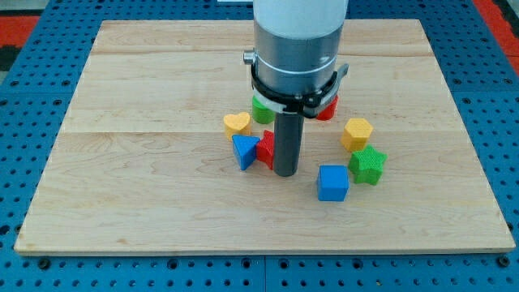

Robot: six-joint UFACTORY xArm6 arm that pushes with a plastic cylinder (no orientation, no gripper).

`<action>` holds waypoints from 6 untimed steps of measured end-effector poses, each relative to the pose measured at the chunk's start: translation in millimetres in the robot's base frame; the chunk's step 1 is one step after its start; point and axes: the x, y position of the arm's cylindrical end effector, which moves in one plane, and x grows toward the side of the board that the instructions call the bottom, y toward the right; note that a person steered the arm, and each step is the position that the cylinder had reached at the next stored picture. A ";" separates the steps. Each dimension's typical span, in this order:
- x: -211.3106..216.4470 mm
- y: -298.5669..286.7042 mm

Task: Push the blue cube to the bottom of the red star

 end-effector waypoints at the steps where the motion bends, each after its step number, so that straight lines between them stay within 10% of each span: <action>1: -11.8 0.5; 6: 54.9 142.1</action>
